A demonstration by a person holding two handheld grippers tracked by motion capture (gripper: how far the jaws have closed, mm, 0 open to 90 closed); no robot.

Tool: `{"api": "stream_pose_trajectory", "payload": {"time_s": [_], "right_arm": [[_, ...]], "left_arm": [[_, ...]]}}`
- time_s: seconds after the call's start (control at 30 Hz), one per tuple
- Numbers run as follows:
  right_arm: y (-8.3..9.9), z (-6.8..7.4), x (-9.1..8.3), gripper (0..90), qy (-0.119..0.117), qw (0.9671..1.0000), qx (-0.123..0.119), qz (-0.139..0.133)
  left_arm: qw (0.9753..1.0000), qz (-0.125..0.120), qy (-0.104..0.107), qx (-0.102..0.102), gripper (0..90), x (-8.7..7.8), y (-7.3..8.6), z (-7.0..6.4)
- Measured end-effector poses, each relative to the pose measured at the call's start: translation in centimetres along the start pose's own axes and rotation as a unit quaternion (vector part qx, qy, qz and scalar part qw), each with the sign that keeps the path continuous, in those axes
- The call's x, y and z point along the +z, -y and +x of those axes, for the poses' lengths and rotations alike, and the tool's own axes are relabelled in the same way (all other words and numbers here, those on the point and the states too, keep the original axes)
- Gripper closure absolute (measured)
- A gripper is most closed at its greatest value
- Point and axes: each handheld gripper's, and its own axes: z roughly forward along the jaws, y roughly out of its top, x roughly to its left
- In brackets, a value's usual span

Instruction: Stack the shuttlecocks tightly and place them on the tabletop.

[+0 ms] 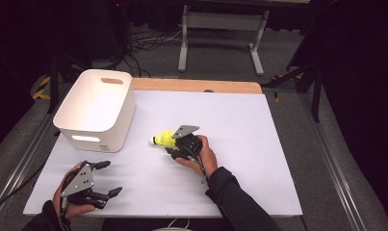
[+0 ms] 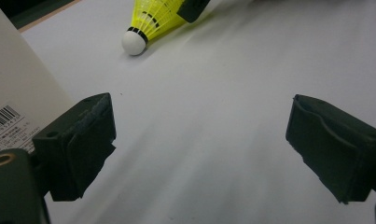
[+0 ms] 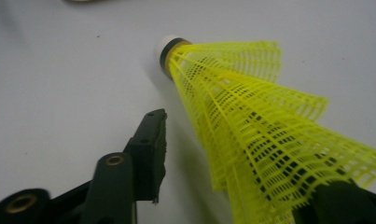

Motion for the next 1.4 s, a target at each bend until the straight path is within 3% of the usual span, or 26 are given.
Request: {"api": "stream_pose_trajectory", "payload": {"time_s": [0.03, 0.13, 0.3, 0.43, 0.7, 1.4], "right_arm": [[-0.2, -0.2, 0.3, 65.4, 0.013, 0.9998, 0.009, -0.006], [-0.7, -0.3, 0.7, 75.0, 0.027, 0.9996, 0.006, -0.007], [-1.2, 0.0, 1.4, 82.0, 0.028, 0.9996, -0.003, -0.009], [-1.2, 0.1, 1.5, 82.0, 0.024, 0.9996, -0.003, -0.011], [-0.8, -0.4, 0.0, 82.2, 0.017, 0.9990, 0.015, -0.037], [0.8, -0.1, -5.7, 82.8, 0.010, 0.9966, -0.012, -0.080]], "left_arm": [[1.0000, 0.000, 0.000, -0.002, 9.0, 0.0, 0.0, -0.1], [1.0000, 0.002, 0.001, 0.002, 9.0, 0.2, -0.1, -0.2], [1.0000, 0.000, -0.003, -0.004, 9.1, 0.1, -0.1, -0.1], [1.0000, 0.000, -0.005, -0.006, 9.1, 0.2, -0.1, 0.0], [0.9998, 0.004, -0.015, -0.015, 9.2, 0.4, -0.1, 0.1], [0.9992, 0.015, -0.026, -0.027, 10.7, 2.4, -1.7, 0.7]]}}
